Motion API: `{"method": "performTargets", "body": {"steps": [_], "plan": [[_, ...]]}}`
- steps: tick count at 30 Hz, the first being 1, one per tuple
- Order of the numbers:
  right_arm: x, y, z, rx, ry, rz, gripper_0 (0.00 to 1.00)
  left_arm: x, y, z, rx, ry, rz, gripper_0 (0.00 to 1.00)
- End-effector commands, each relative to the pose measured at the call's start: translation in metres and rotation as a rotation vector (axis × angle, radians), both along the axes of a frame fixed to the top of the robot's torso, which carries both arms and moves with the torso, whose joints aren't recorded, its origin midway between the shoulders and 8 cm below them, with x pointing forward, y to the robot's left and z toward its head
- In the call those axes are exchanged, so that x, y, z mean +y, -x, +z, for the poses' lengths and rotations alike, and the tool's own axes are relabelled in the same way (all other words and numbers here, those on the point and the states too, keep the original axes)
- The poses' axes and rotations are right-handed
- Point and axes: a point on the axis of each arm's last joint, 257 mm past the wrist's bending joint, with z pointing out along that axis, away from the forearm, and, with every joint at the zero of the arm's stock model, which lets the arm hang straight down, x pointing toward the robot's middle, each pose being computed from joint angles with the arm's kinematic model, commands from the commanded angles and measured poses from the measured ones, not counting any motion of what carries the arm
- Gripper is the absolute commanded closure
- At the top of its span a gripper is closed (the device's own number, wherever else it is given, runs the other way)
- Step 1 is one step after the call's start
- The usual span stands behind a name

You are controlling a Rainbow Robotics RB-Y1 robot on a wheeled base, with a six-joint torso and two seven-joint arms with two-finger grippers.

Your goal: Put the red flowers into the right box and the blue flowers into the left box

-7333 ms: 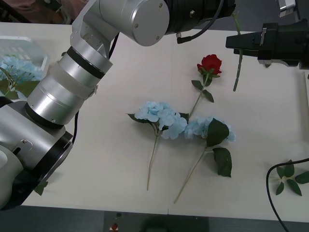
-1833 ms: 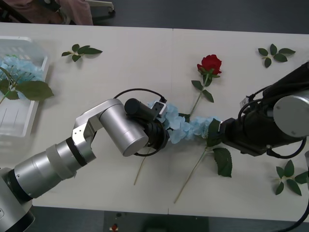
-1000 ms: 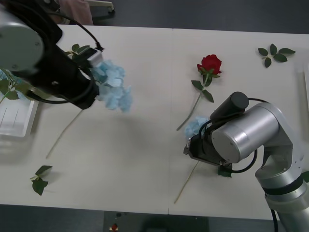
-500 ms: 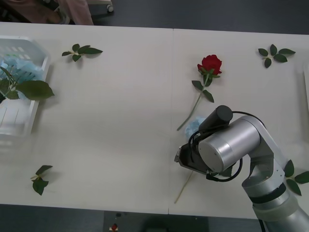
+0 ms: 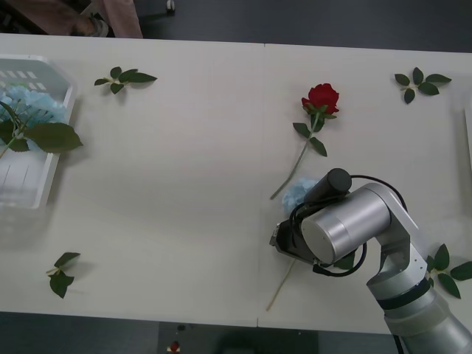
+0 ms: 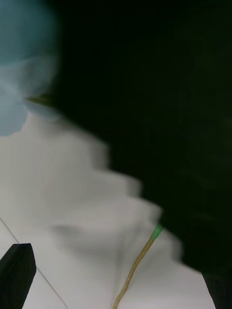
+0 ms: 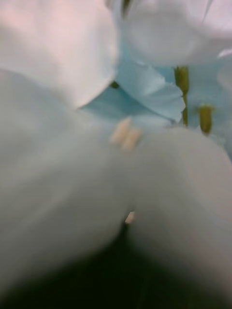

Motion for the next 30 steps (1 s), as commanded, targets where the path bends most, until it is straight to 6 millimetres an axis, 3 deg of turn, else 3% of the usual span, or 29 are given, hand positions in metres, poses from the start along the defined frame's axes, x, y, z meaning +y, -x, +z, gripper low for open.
{"method": "performTargets", "body": {"steps": [1,3,9,14,17,22,27,30], "plan": [[0.006,-0.004,0.007,-0.014,-0.027,-0.043,0.00,0.006,-0.011,0.018,-0.006,-0.094,-0.054,0.57],[0.006,-0.004,0.007,-0.013,-0.028,-0.044,0.00,0.008,-0.011,0.019,-0.009,-0.098,-0.049,0.46],[0.005,-0.003,0.006,-0.009,-0.026,-0.046,0.00,-0.006,-0.018,0.016,-0.032,-0.047,-0.076,0.28],[0.005,-0.003,0.005,-0.007,-0.028,-0.045,0.00,-0.045,-0.021,0.025,-0.065,0.125,-0.154,0.18],[0.005,-0.002,0.004,-0.002,-0.029,-0.046,0.00,-0.084,-0.017,0.041,-0.081,0.257,-0.223,0.15],[0.006,-0.005,0.000,-0.007,-0.037,-0.049,0.00,-0.180,-0.028,0.058,-0.137,0.492,-0.332,0.11],[0.007,-0.005,0.000,-0.010,-0.039,-0.049,0.03,-0.252,-0.054,0.039,-0.209,0.624,-0.365,0.01],[0.008,-0.005,-0.001,-0.006,-0.040,-0.048,0.20,-0.292,-0.065,0.018,-0.274,0.651,-0.388,0.00]]}}
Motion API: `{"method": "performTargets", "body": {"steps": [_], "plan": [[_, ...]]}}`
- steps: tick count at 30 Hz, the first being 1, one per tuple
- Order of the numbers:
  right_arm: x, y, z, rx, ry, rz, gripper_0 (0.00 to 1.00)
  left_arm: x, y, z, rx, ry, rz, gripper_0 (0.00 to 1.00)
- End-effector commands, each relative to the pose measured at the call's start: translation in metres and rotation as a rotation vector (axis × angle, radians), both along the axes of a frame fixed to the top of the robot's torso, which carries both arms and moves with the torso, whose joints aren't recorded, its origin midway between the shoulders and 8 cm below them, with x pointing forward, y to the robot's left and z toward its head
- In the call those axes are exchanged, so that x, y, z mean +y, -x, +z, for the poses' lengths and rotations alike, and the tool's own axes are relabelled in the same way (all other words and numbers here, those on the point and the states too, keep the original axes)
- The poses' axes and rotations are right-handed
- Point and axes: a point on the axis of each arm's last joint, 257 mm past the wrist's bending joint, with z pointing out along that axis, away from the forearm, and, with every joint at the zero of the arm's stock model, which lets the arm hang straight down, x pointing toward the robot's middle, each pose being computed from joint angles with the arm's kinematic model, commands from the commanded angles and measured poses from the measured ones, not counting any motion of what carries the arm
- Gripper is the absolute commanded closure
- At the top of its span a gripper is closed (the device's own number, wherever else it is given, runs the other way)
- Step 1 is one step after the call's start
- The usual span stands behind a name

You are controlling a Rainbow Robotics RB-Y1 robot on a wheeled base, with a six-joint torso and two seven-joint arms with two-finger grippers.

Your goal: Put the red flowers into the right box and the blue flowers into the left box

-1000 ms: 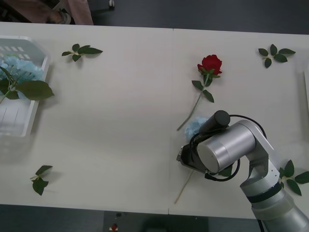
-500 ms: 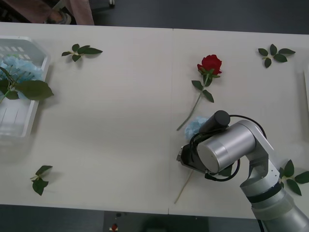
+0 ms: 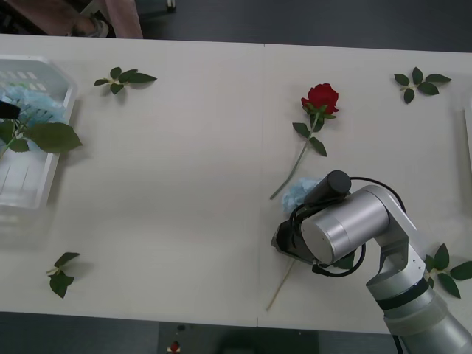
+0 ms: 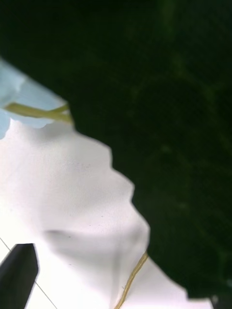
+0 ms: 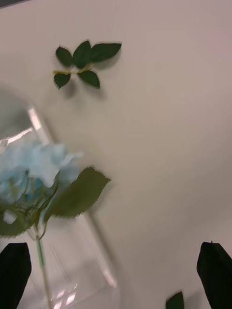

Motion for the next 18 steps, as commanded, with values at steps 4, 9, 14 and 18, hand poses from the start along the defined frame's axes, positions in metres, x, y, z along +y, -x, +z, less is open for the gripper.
{"method": "performTargets", "body": {"steps": [4,9,14,18], "plan": [[0.008,-0.003,0.003,-0.005,-0.037,-0.043,0.90,-0.102,-0.009,-0.058,-0.139,0.083,-0.043,0.00],[0.008,-0.003,0.003,-0.004,-0.039,-0.044,1.00,-0.178,0.012,-0.065,-0.171,0.179,-0.139,0.00],[0.008,-0.002,0.003,-0.003,-0.037,-0.043,1.00,-0.249,0.050,-0.045,-0.105,0.357,-0.239,0.00],[0.007,-0.003,0.003,-0.004,-0.036,-0.045,1.00,-0.287,0.074,-0.027,-0.071,0.440,-0.282,0.00]]}}
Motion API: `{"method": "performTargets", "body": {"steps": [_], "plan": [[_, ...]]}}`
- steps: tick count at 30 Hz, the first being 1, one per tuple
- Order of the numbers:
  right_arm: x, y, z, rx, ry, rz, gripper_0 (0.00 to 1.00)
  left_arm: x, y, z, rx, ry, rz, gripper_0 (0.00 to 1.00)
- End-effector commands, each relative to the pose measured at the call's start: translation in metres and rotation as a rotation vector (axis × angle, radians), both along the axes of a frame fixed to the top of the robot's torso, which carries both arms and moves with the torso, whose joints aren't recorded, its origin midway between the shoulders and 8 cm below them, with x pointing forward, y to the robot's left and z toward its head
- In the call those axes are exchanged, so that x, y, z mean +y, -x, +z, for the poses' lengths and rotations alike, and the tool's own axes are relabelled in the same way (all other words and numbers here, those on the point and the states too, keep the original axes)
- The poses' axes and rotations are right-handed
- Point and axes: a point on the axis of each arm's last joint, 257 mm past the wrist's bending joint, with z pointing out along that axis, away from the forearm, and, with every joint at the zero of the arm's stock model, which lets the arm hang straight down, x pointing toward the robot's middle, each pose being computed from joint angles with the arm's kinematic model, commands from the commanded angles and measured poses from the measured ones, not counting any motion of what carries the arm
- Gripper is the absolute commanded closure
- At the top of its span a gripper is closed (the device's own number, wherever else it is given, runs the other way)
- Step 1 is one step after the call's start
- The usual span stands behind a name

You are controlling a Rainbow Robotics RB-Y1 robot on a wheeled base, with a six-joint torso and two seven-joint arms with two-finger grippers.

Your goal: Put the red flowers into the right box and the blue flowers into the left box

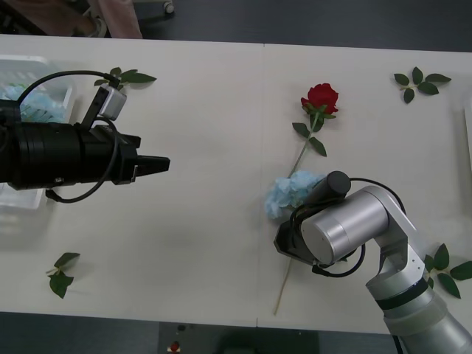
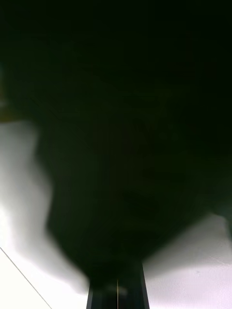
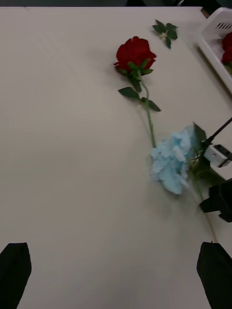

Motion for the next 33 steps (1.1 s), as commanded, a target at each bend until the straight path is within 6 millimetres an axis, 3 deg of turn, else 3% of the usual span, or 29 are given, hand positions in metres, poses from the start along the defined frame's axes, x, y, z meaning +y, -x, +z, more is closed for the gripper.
{"method": "performTargets", "body": {"steps": [1,5,11,17,25,30,33], "plan": [[0.008,-0.004,0.008,-0.013,-0.036,-0.041,1.00,-0.036,0.020,0.039,0.026,0.098,-0.022,0.00],[0.005,-0.006,0.026,-0.036,-0.036,-0.039,1.00,-0.058,0.037,0.047,0.008,0.099,-0.074,0.00],[-0.007,-0.004,0.078,-0.094,-0.028,-0.019,1.00,-0.096,0.073,0.054,-0.016,0.095,-0.188,0.00],[-0.005,-0.003,0.128,-0.202,-0.059,0.090,1.00,-0.115,0.084,0.061,-0.040,0.130,-0.226,0.00],[-0.017,-0.013,0.175,-0.330,-0.077,0.349,1.00,-0.127,0.087,0.046,-0.072,0.130,-0.234,0.00],[-0.023,-0.016,0.203,-0.432,-0.097,0.545,1.00,-0.118,0.084,0.036,-0.094,0.094,-0.222,0.00],[-0.021,-0.011,0.230,-0.516,-0.161,0.666,1.00,-0.111,0.083,0.035,-0.094,0.075,-0.220,0.00]]}}
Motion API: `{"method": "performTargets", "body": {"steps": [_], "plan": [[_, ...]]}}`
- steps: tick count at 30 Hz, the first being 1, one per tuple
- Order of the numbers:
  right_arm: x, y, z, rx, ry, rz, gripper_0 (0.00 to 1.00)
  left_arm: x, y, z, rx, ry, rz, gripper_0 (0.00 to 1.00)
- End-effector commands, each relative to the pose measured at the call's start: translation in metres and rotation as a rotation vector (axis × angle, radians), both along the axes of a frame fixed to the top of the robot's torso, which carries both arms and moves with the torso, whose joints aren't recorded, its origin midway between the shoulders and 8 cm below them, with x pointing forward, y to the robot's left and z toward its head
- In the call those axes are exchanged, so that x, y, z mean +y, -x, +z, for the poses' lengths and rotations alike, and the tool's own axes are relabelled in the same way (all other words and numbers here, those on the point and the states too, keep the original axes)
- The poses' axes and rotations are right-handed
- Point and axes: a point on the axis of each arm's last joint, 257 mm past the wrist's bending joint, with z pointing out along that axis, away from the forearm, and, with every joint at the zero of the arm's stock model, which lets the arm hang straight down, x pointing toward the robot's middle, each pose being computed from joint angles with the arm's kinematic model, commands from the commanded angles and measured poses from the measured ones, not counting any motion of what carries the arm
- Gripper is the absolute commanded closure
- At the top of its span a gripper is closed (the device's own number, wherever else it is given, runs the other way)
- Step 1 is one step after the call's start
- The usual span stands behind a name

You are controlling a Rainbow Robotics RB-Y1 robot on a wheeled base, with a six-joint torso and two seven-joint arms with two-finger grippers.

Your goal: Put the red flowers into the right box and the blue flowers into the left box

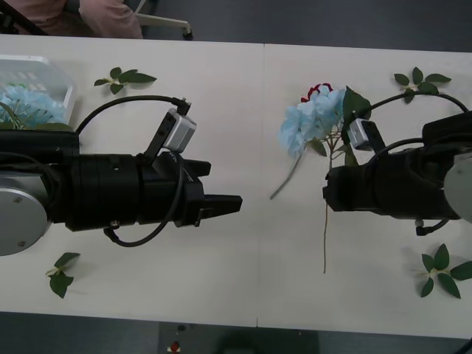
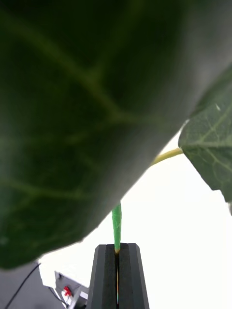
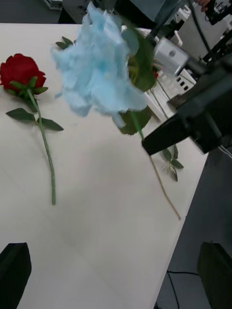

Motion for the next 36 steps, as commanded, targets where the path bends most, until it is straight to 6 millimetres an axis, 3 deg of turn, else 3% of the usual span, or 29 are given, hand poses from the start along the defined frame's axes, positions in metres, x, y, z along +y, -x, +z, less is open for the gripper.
{"method": "performTargets", "body": {"steps": [1,9,15,21,26,30,36], "plan": [[0.009,0.007,0.044,-0.155,-0.050,0.193,1.00,0.006,-0.002,0.020,-0.065,-0.019,-0.012,0.00],[0.036,0.015,0.106,-0.257,-0.288,0.424,1.00,0.003,-0.001,0.022,-0.052,-0.004,-0.014,0.00],[0.060,0.012,0.147,-0.275,-0.491,0.500,1.00,-0.003,0.003,0.027,-0.030,0.028,-0.022,0.00],[0.094,0.001,0.185,-0.333,-0.637,0.531,1.00,-0.025,0.026,0.049,0.096,0.176,-0.077,0.00],[0.111,-0.005,0.201,-0.354,-0.705,0.527,1.00,-0.038,0.040,0.069,0.172,0.278,-0.113,0.00],[0.113,-0.003,0.204,-0.351,-0.719,0.528,1.00,-0.053,0.034,0.078,0.174,0.331,-0.113,0.00],[0.114,-0.001,0.206,-0.344,-0.729,0.533,1.00,-0.073,0.021,0.077,0.183,0.360,-0.111,0.00]]}}
